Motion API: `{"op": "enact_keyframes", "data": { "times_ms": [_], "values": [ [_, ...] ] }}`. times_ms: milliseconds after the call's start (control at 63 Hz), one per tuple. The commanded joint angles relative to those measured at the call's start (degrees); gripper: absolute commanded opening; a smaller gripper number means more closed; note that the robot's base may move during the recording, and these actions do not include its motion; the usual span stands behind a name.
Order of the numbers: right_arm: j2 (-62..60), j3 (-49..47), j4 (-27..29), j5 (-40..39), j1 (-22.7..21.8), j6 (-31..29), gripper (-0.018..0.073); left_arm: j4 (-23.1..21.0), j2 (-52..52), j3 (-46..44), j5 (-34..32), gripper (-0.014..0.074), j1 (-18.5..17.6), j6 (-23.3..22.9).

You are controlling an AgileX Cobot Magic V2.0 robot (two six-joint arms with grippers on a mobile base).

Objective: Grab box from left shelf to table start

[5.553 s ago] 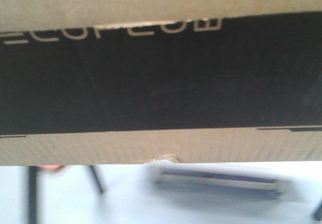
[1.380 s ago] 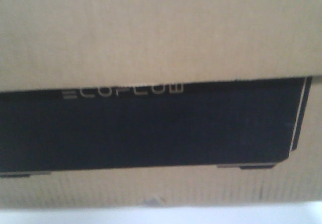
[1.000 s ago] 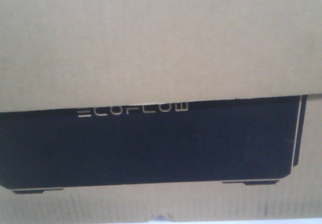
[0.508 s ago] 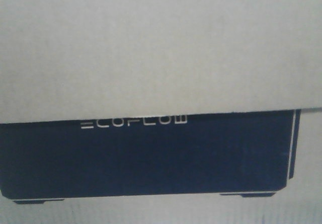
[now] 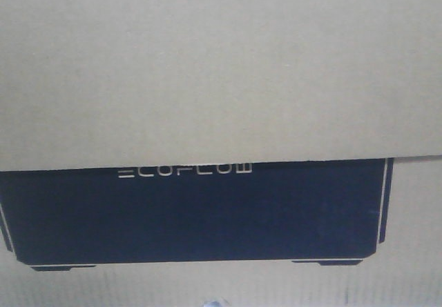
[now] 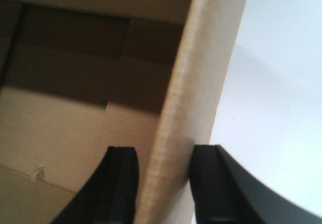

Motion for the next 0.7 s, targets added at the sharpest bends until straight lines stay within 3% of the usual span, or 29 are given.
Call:
{"op": "enact_keyframes", "data": {
  "times_ms": [0, 111, 238, 476, 682],
  "values": [
    [-1.04, -2.04, 6.69, -3.60, 0.76, -1.42, 0.0471, -13.65, -2.18, -2.53, 0.58, 0.0183, -1.43, 4.64],
    [-1.48, -2.09, 6.69, -4.18, 0.76, -1.42, 0.0615, -13.65, -2.18, -3.36, 1.20, 0.0366, -1.43, 5.22],
    [-2.03, -2.93, 5.86, -4.43, 0.76, -1.42, 0.0626, -12.77, -2.28, -5.37, 1.58, 0.0514, -1.43, 5.51],
    [-2.10, -6.65, 1.57, -1.94, 0.76, -1.42, 0.0626, -9.43, -2.87, -9.70, 4.57, 0.0533, -1.43, 5.51],
    [-2.22, -8.74, 1.00, -0.95, 0.76, -1.42, 0.0625, -2.02, -4.44, -10.29, 5.99, 0.0533, -1.43, 5.51]
  ]
}}
